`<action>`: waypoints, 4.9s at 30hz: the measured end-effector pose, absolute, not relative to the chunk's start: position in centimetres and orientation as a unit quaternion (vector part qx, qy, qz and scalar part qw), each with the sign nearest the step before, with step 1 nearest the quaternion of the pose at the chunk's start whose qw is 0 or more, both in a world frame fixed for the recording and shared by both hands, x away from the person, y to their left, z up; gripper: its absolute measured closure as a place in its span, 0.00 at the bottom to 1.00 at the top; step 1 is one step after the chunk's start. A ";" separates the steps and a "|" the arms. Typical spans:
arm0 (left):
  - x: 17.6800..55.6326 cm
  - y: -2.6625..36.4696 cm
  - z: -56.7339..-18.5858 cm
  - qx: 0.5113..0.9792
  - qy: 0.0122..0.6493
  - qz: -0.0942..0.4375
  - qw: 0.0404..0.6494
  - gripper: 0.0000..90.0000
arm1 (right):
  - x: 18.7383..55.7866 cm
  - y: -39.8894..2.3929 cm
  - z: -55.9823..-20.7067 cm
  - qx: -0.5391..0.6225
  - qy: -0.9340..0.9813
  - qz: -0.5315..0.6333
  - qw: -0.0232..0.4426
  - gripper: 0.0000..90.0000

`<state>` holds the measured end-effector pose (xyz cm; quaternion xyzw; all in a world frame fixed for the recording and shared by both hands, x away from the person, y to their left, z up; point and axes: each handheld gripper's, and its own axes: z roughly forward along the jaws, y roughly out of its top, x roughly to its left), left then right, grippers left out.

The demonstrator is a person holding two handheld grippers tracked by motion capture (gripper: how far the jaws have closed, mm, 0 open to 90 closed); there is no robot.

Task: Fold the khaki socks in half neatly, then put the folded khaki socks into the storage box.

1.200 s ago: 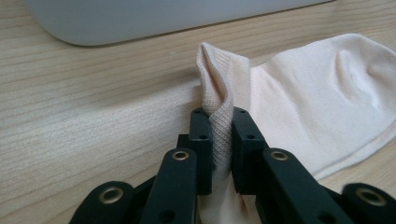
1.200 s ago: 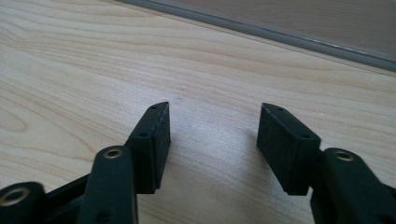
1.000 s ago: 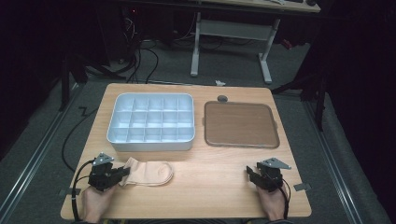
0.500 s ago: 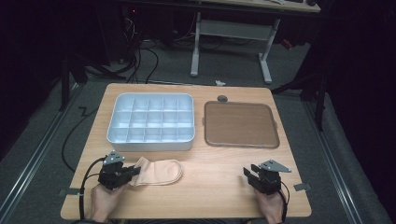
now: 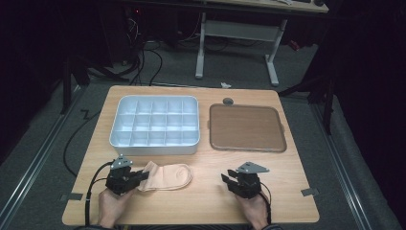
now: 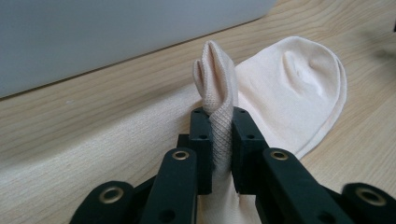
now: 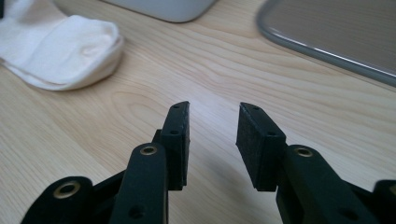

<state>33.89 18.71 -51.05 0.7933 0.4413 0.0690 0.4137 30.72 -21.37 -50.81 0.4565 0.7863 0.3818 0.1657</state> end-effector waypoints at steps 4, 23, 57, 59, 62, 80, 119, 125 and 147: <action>34.0 18.3 -51.1 0.795 0.438 0.065 0.416 0.91 | 31.4 -18.5 -50.7 0.435 0.798 0.389 0.150 0.72; 34.1 17.4 -51.3 0.797 0.431 0.059 0.420 0.90 | 33.2 -14.0 -51.2 0.430 0.796 0.410 0.117 0.70; 33.7 16.1 -50.8 0.798 0.416 0.072 0.431 0.90 | 33.1 -14.5 -51.1 0.412 0.817 0.381 0.131 0.97; 33.6 15.7 -50.6 0.798 0.410 0.073 0.436 0.90 | 32.8 -14.9 -50.9 0.412 0.817 0.379 0.139 0.97; 33.7 15.0 -50.4 0.798 0.404 0.073 0.441 0.90 | 32.3 -15.5 -50.6 0.414 0.815 0.377 0.147 0.97; 34.0 11.3 -50.3 0.806 0.381 0.073 0.447 0.90 | 31.0 -19.4 -50.2 0.435 0.797 0.381 0.174 0.97; 35.3 9.1 -53.1 0.821 0.399 0.117 0.392 0.58 | 31.2 -21.5 -53.0 0.456 0.791 0.360 0.194 0.69; 35.2 9.4 -53.1 0.822 0.400 0.124 0.386 0.51 | 31.3 -21.6 -53.0 0.458 0.788 0.364 0.194 0.67; 34.4 10.7 -52.5 0.806 0.393 0.132 0.422 0.51 | 29.8 -19.5 -49.6 0.411 0.785 0.427 0.179 0.88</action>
